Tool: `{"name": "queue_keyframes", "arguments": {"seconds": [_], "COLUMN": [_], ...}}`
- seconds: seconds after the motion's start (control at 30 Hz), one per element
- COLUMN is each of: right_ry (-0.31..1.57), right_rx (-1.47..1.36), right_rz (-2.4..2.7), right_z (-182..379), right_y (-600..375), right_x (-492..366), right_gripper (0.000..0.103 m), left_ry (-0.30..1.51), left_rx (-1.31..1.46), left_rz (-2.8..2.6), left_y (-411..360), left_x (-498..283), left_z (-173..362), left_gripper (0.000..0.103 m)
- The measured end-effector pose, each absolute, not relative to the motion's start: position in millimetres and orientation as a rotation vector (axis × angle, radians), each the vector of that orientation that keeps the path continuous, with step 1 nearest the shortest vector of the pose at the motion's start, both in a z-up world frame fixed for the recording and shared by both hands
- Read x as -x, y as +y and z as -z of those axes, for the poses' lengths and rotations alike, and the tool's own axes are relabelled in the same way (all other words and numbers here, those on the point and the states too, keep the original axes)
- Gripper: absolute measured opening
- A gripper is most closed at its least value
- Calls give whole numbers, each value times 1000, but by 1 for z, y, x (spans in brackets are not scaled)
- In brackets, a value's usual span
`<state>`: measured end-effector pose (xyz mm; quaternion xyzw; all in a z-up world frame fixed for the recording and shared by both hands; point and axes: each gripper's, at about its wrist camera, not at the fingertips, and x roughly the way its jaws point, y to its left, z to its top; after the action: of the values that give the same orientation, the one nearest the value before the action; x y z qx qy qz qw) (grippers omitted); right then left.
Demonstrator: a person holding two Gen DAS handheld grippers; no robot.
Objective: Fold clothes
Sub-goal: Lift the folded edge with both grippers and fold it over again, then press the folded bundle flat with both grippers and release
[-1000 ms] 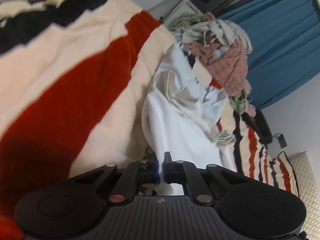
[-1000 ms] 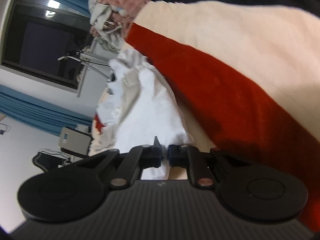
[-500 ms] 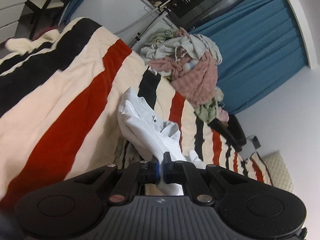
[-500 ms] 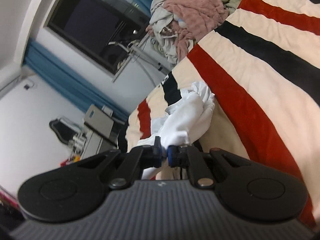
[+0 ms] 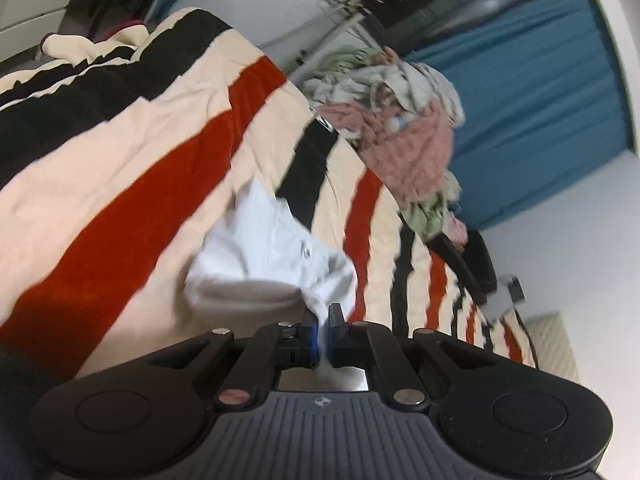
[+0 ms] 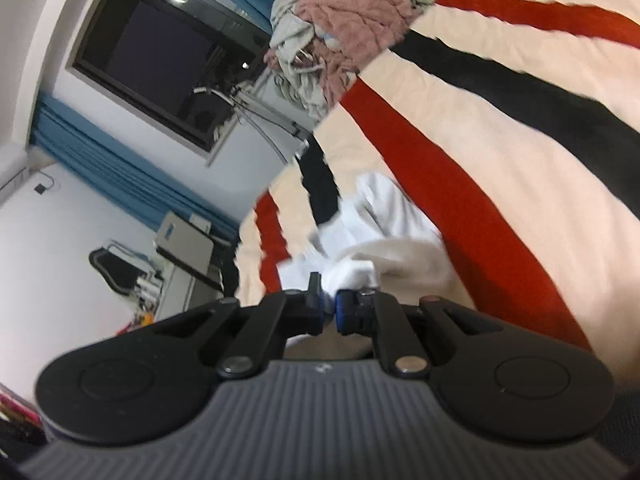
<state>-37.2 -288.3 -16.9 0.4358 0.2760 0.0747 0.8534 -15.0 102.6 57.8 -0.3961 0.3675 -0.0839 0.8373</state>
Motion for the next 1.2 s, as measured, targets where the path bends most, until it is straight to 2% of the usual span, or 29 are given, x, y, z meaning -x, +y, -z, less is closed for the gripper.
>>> {"name": "queue_keyframes", "arguments": {"seconds": [0.2, 0.37, 0.47, 0.63, 0.73, 0.77, 0.8, 0.83, 0.87, 0.9, 0.93, 1.0, 1.1, 1.2], "right_ry": [563, 553, 570, 610, 634, 637, 632, 627, 622, 617, 612, 594, 515, 517], "right_rx": [-918, -895, -889, -884, -880, -874, -860, -846, -831, -817, -803, -760, -605, -485], "right_rz": [-103, -85, -86, -90, -92, -102, -127, -151, -175, -199, -224, -265, -246, -137], "right_z": [9, 55, 74, 98, 112, 113, 109, 104, 100, 96, 91, 81, 64, 71], "right_y": [-272, -271, -273, -276, -278, -278, -275, -273, -271, -269, -267, -262, -260, -263], "right_x": [-71, -132, -145, -159, -167, -167, -162, -158, -154, -149, -145, -135, -122, -132], "right_gripper": [10, 10, 10, 11, 14, 15, 24, 40, 51, 73, 81, 81, 80, 79], "left_ry": [778, 747, 745, 627, 631, 629, 630, 634, 638, 632, 626, 614, 612, 659], "left_rx": [814, 724, 801, 737, 689, 660, 626, 583, 539, 501, 464, 395, 279, 243], "left_rz": [72, 157, 196, 130, 149, 152, 159, 171, 183, 197, 211, 233, 237, 188], "left_y": [102, 103, 115, 124, 121, 119, 115, 110, 105, 100, 96, 86, 70, 60], "left_x": [-91, -155, -174, -183, -181, -178, -173, -168, -163, -157, -151, -143, -142, -155], "left_z": [-53, 4, 38, 40, 38, 36, 34, 32, 30, 28, 27, 26, 32, 49], "left_gripper": [7, 7, 6, 3, 8, 14, 25, 33, 51, 61, 64, 72, 73, 70]}}
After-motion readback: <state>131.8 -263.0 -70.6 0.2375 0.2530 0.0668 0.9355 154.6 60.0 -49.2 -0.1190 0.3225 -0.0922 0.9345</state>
